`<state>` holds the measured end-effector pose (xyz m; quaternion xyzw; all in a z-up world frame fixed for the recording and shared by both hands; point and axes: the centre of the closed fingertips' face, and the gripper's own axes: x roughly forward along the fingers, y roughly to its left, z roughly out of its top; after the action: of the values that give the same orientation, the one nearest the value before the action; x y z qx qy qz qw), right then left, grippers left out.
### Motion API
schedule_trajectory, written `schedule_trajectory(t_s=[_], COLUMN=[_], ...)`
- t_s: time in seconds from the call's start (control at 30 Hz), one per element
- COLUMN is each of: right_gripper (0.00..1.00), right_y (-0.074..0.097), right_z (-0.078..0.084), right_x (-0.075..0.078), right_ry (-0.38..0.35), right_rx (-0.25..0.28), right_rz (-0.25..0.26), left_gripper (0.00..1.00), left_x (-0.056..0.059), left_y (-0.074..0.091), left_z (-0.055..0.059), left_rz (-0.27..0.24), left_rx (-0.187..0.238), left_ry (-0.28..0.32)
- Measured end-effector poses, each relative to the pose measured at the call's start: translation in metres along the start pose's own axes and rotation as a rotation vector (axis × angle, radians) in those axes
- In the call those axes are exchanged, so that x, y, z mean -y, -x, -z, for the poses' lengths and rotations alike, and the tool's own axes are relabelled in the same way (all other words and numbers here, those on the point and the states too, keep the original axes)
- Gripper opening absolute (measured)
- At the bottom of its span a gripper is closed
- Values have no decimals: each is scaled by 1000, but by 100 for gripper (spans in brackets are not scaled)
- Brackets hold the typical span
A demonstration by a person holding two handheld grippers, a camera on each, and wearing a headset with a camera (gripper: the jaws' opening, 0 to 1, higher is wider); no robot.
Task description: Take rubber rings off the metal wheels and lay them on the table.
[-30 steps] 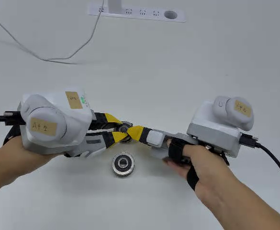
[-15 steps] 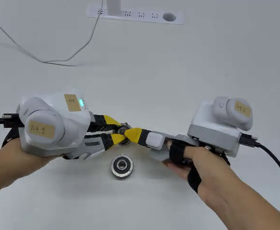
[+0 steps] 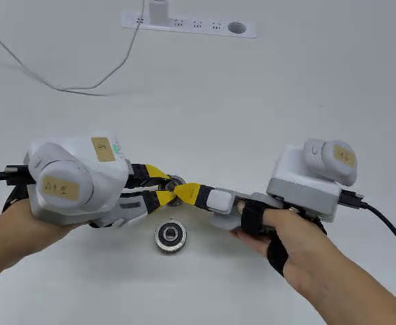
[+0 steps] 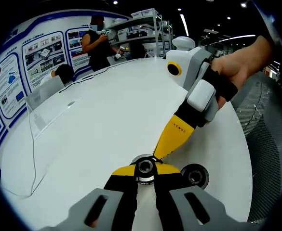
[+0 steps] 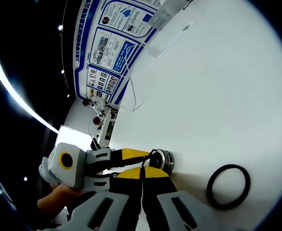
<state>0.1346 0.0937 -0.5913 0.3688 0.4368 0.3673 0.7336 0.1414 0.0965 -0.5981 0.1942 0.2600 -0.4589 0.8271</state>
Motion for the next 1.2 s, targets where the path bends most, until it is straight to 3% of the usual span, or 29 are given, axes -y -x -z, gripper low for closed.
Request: schedule_trajectory(t_s=[0.07, 0.17, 0.6, 0.7, 0.83, 1.2], right_gripper=[0, 0, 1, 1, 1, 1], right_y=[1, 2, 2, 1, -1, -12], right_z=[-1, 0, -2, -2, -1, 2], right_x=[1, 0, 11, 13, 13, -5], right_ry=[-41, -40, -87, -94, -109, -110], right_rx=[18, 22, 15, 19, 25, 32], right_rz=[-6, -6, 73, 87, 88, 42], left_gripper=[13, 13, 14, 14, 16, 19], left_x=[0, 0, 0, -1, -10, -22], left_y=[0, 0, 0, 4, 15, 43], left_z=[0, 0, -1, -5, -11, -1], left_rz=[2, 0, 11, 9, -22, -91], left_rx=[-1, -1, -37, -36, -18, -29], left_ry=[0, -5, -1, -29, -16, -6])
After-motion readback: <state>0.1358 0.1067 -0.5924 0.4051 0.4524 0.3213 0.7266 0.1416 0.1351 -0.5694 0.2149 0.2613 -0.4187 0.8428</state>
